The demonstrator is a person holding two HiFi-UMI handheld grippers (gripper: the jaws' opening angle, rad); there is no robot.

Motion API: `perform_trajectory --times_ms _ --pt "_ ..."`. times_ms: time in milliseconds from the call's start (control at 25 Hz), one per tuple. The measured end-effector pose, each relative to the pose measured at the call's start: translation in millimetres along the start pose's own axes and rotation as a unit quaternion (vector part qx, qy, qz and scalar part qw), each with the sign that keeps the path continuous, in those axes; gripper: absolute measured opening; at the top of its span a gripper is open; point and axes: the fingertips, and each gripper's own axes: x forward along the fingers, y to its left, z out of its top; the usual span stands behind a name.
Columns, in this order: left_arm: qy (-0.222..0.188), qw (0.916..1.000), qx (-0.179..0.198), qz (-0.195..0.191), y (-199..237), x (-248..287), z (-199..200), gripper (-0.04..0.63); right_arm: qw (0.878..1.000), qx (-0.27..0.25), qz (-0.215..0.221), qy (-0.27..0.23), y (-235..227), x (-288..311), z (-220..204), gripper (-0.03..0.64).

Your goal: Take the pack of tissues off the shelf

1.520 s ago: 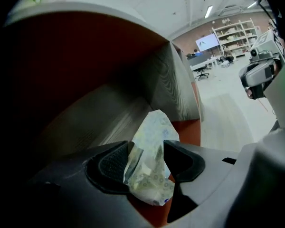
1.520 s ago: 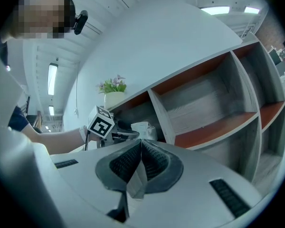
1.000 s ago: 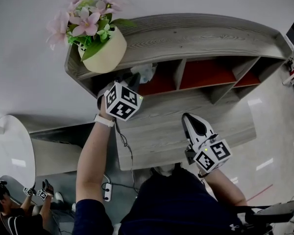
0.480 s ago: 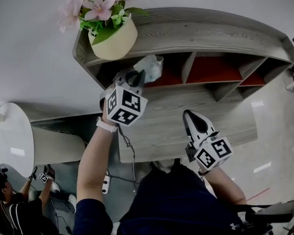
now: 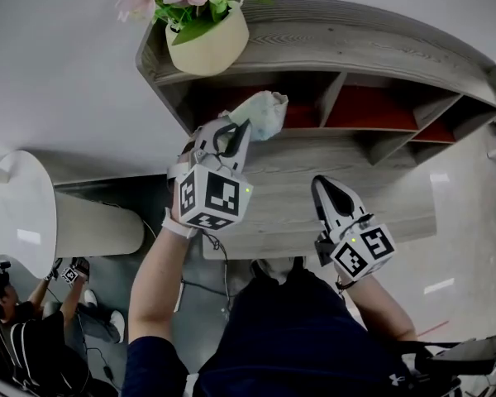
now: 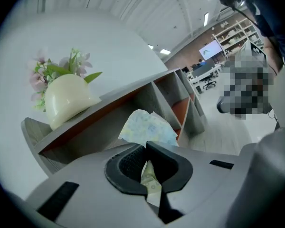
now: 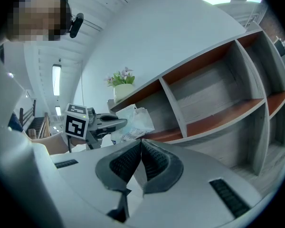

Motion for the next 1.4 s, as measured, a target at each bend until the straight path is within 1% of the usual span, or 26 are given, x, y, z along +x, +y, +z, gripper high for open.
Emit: perform_trajectory --times_ms 160,280,560,600,760,1000,1120,1400 --pt "-0.009 0.9999 -0.014 -0.001 -10.8 -21.9 1.7 0.020 1.000 0.001 0.005 0.003 2.4 -0.3 -3.2 0.012" --pt "-0.008 0.9998 -0.020 -0.002 -22.0 -35.5 -2.2 0.020 1.000 0.003 0.008 0.006 4.1 -0.1 -6.5 0.012" --pt "0.013 0.9980 -0.062 0.003 -45.9 -52.3 -34.2 0.020 1.000 0.006 0.017 0.014 9.4 2.6 -12.5 0.012" --pt "0.018 0.9980 -0.061 0.005 -49.4 -52.8 -39.7 0.020 1.000 0.006 0.018 0.015 9.8 2.8 -13.0 0.012" --pt "0.040 0.9986 -0.033 0.008 -66.9 -50.8 -59.3 0.020 1.000 0.004 0.020 0.019 12.0 3.3 -13.7 0.012" --pt "0.054 0.9975 -0.044 0.004 -85.7 -43.3 -84.3 0.020 1.000 0.001 0.019 0.020 13.6 4.4 -13.8 0.012" --pt "0.056 0.9975 -0.042 0.005 -93.4 -36.4 -90.7 0.020 1.000 0.003 0.012 0.023 10.8 2.9 -15.2 0.012" --pt "0.063 0.9967 -0.052 -0.005 -112.7 -11.6 -110.0 0.020 1.000 0.013 -0.009 0.027 -1.7 -1.6 -19.7 0.012"
